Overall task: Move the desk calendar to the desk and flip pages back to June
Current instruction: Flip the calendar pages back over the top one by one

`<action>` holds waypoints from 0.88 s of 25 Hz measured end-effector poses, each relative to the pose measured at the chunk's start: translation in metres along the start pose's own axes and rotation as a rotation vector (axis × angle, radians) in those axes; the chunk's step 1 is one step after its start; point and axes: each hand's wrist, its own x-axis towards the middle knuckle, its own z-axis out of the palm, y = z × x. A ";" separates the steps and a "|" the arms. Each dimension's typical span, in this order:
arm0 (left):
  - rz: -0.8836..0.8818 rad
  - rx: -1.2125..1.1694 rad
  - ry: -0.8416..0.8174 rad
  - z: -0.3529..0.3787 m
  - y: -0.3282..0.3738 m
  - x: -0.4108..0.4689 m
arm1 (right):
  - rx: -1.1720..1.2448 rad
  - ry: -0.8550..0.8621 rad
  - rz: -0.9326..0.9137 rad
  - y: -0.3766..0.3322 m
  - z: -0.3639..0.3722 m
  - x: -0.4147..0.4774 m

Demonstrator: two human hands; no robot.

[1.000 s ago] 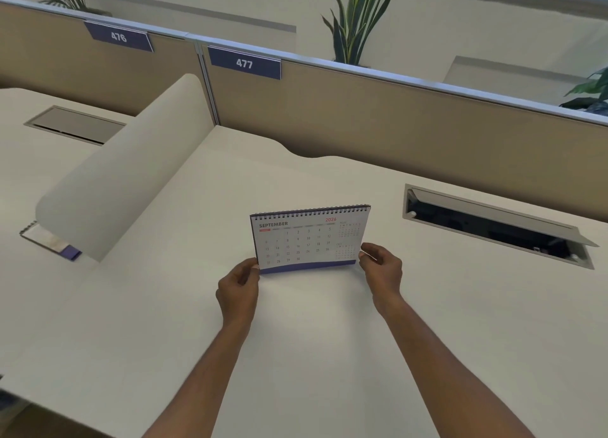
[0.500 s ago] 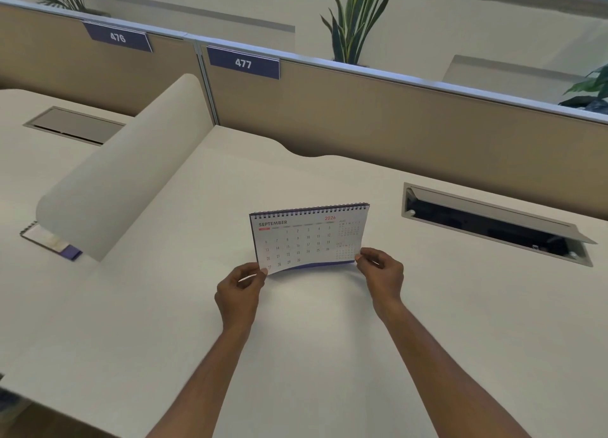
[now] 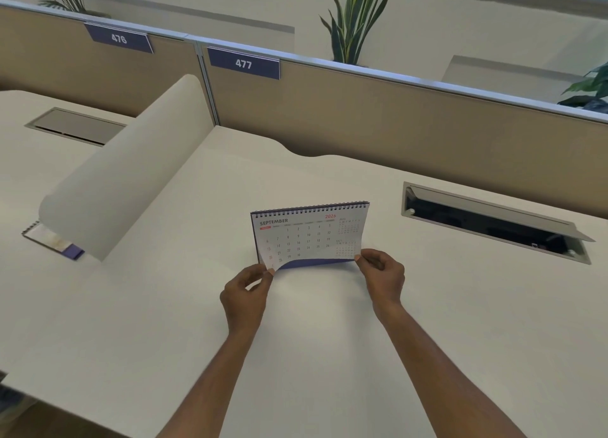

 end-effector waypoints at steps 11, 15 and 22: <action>-0.179 -0.307 -0.156 -0.010 0.000 0.012 | 0.011 0.032 0.042 0.001 -0.004 0.001; -0.168 -0.390 -0.246 -0.021 0.005 0.012 | 0.079 0.023 0.063 0.001 -0.006 -0.001; -0.179 -0.421 -0.343 -0.034 0.008 0.007 | 0.230 -0.020 0.139 -0.003 -0.019 -0.002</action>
